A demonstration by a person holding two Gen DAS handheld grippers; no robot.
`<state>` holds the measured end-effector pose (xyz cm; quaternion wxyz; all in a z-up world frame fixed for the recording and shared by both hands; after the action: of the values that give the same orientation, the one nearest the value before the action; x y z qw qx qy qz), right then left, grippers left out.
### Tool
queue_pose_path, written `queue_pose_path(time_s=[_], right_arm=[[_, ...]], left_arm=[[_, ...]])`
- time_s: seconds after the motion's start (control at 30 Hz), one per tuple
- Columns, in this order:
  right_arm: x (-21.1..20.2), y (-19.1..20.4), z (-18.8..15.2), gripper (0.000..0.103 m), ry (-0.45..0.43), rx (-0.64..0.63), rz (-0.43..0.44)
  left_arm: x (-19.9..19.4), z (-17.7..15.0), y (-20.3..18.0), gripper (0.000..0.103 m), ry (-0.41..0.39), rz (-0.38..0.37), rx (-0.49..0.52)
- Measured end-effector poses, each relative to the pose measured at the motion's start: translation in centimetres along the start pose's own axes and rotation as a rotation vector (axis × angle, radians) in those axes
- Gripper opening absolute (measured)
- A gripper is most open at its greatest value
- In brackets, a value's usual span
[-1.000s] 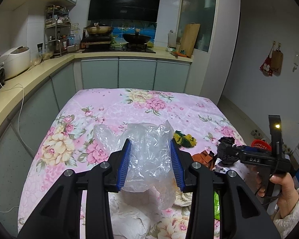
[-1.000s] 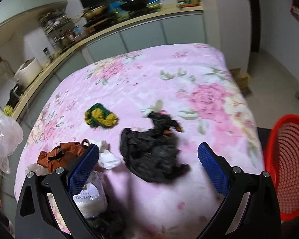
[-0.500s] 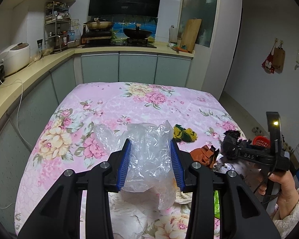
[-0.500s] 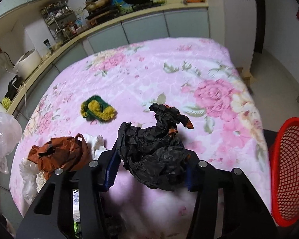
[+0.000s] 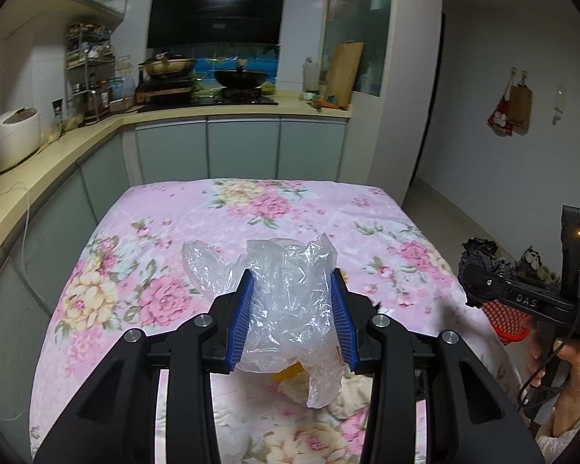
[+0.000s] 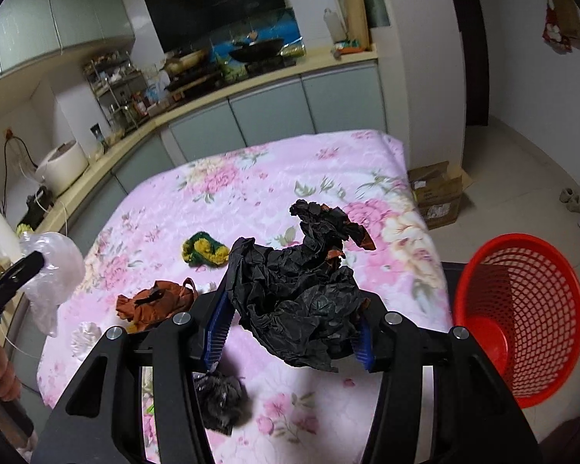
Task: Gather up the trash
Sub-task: 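Carry the clear bag and black bag over the red wastebasket with both grippers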
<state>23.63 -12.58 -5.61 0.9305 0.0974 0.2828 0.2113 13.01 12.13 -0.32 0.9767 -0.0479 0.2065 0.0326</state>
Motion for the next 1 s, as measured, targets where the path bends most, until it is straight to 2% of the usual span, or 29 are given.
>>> queue_pose_path(time_s=[0.33, 0.73, 1.0], right_arm=[[-3.6, -4.5, 1.4, 0.05, -0.065, 0.056, -0.079], [-7.2, -11.3, 2.5, 0.05, -0.122, 0.119, -0.215], [-9.1, -15.3, 2.7, 0.05, -0.138, 0.144, -0.307]], left_arm=[[1.6, 1.5, -6.4, 0.037, -0.004, -0.135, 0.07], [5.3, 1.2, -17.1, 0.037, 0.059, -0.366, 0.143], [7.7, 0.7, -23.1, 0.037, 0.097, -0.46, 0.178]])
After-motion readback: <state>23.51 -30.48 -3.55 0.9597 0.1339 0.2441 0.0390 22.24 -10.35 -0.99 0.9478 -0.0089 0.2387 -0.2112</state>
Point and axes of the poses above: each gripper's, at about its wrist camera, not at the fingertips, and x roughly the way its jaws point, y to its left, z to its top, the point moved 8 cm from there along x, roughly the way its jaws point, and after that the axes turned 10 degrees about -y, right-handed, at the moved point
